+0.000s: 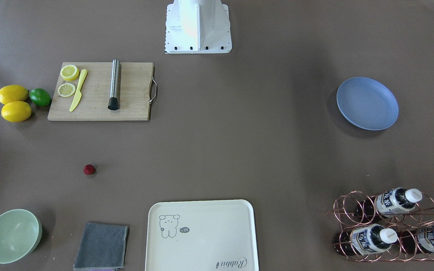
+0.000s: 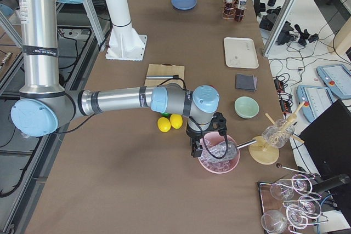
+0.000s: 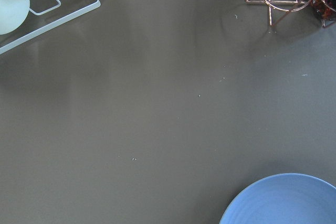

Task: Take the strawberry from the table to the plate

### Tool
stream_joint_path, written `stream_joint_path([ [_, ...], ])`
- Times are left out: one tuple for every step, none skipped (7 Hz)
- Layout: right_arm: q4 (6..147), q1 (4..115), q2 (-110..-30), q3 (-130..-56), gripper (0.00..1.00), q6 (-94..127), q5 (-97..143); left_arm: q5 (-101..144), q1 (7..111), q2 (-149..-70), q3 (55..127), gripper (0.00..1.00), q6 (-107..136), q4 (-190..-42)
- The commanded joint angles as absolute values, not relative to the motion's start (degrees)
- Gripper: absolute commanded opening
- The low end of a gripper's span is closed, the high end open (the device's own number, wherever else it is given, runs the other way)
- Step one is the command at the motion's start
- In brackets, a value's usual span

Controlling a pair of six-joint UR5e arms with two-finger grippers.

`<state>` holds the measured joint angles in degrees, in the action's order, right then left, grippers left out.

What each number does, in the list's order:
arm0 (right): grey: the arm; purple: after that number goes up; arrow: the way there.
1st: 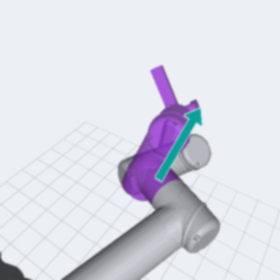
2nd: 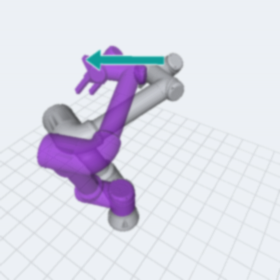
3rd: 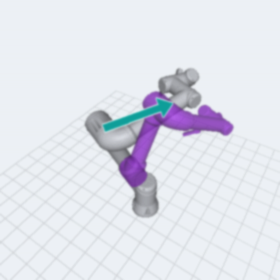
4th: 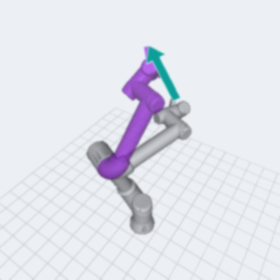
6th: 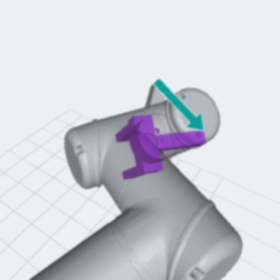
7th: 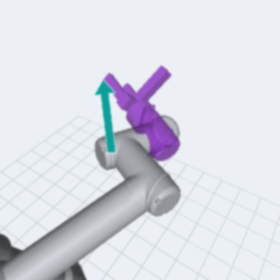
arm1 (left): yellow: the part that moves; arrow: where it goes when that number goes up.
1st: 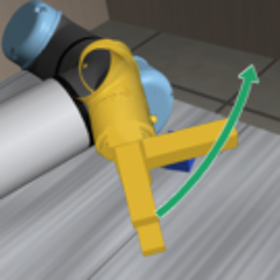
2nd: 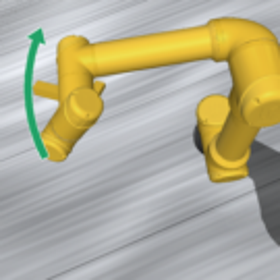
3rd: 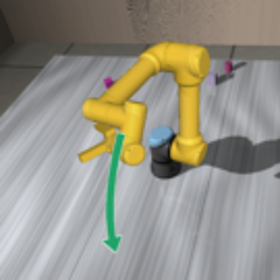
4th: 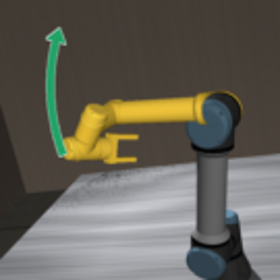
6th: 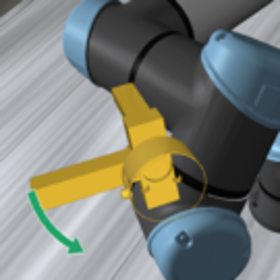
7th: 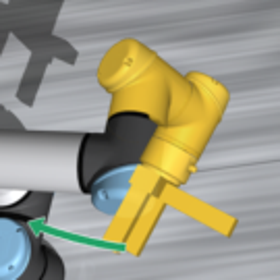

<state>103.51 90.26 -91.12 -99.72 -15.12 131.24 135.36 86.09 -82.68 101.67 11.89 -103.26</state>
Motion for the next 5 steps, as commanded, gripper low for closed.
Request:
stream_joint_path([
  [103.4,90.3,-91.1,-99.8,1.00,-15.1,131.3,135.1,85.9,-82.4,102.1,0.98,11.8,-103.5],
  [103.4,90.3,-91.1,-99.8,1.00,-15.1,131.3,135.2,85.9,-82.4,102.2,0.98,11.9,-103.5],
  [103.3,90.3,-91.1,-99.8,1.00,-15.1,131.3,135.3,85.9,-82.4,102.3,0.98,12.0,-103.6],
  [103.2,90.3,-91.1,-99.8,1.00,-15.1,131.3,135.4,85.9,-82.4,102.3,0.98,12.0,-103.6],
  [103.2,90.3,-91.1,-99.8,1.00,-15.2,131.3,135.5,85.9,-82.4,102.3,0.98,12.0,-103.7],
])
